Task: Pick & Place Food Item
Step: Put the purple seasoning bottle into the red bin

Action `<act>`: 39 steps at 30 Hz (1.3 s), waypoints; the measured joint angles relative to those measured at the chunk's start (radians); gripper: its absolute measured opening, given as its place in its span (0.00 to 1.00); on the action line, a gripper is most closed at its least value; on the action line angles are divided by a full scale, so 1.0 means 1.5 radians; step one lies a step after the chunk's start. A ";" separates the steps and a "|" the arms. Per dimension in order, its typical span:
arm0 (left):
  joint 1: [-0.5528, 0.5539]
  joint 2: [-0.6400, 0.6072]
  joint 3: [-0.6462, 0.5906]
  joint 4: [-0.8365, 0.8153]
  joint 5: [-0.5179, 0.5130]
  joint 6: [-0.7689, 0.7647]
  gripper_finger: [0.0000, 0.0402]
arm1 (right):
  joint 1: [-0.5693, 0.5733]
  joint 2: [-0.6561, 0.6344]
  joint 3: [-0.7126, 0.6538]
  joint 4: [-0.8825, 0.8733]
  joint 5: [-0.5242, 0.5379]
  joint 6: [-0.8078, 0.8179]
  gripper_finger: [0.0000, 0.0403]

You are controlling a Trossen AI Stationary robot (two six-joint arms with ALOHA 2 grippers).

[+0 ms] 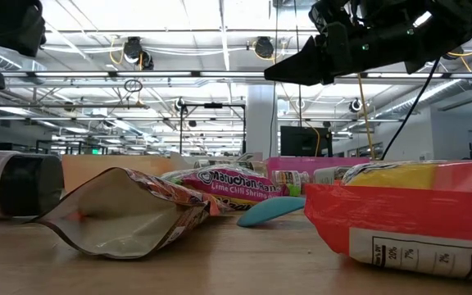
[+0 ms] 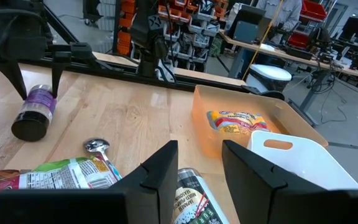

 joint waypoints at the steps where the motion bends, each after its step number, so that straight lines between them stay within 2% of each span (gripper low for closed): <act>1: 0.000 0.000 0.000 0.000 0.002 0.000 0.53 | 0.000 0.000 0.000 0.000 0.000 0.000 0.29; 7: 0.006 -0.001 0.001 0.000 0.016 -0.001 0.57 | 0.000 0.000 0.000 0.000 0.000 0.000 0.29; 17: 0.006 -0.001 0.001 -0.004 0.047 0.013 0.86 | 0.000 0.000 0.000 -0.001 0.000 0.001 0.29; 23: 0.006 -0.001 0.001 -0.004 0.047 -0.009 0.96 | 0.000 0.000 0.000 -0.001 0.000 0.000 0.29; 27: 0.006 -0.001 0.001 -0.004 0.045 -0.027 0.98 | 0.000 0.000 0.000 -0.001 0.000 0.000 0.29; 39: 0.006 0.001 0.001 -0.003 0.030 -0.026 0.96 | 0.000 0.000 0.000 -0.001 0.000 0.000 0.29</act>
